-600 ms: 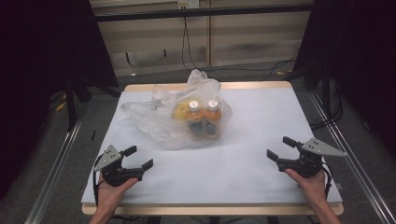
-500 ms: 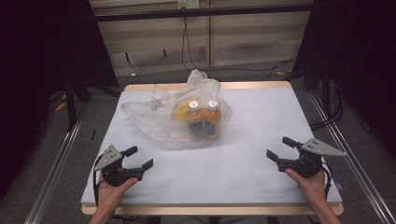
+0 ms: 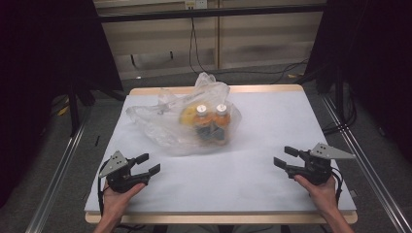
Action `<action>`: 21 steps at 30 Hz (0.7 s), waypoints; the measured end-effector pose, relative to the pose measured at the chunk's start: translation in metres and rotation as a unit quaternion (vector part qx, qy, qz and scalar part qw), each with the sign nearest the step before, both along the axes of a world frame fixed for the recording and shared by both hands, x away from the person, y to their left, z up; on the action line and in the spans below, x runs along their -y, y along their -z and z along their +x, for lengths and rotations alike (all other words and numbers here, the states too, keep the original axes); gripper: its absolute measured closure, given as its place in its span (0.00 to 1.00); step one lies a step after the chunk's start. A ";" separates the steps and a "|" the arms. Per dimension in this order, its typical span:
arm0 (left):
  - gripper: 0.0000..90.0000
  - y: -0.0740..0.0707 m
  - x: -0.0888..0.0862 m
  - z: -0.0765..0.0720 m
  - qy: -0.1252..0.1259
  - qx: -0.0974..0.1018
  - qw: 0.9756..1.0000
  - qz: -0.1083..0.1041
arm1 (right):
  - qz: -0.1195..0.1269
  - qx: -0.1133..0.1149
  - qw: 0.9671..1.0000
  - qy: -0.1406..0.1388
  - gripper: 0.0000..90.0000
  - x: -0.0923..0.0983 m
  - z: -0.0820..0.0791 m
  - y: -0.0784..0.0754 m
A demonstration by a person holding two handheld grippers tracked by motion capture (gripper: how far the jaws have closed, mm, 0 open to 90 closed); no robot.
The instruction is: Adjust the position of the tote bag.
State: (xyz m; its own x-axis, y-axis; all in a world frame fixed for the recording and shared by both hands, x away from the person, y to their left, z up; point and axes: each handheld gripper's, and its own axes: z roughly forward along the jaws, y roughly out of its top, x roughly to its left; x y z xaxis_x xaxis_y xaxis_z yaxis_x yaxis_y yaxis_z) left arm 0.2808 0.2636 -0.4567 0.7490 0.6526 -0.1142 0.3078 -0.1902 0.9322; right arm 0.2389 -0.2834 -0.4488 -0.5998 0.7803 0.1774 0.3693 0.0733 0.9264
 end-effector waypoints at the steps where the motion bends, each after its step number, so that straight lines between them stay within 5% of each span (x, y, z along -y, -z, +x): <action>1: 0.40 -0.001 0.001 0.000 -0.005 -0.003 1.000 0.002 | 0.001 -0.005 1.000 -0.005 0.41 -0.001 0.001 -0.001; 10: 0.48 -0.008 0.002 0.019 -0.005 -0.024 1.000 -0.004 | -0.004 -0.020 0.999 -0.025 0.48 -0.015 0.015 -0.011; 13: 0.51 -0.010 0.001 0.026 -0.024 -0.032 0.999 0.008 | -0.001 -0.017 0.999 -0.031 0.52 -0.020 0.027 -0.016; 21: 0.65 -0.018 -0.002 0.039 -0.023 -0.027 0.999 -0.003 | 0.007 -0.006 0.999 -0.053 0.60 -0.041 0.065 -0.032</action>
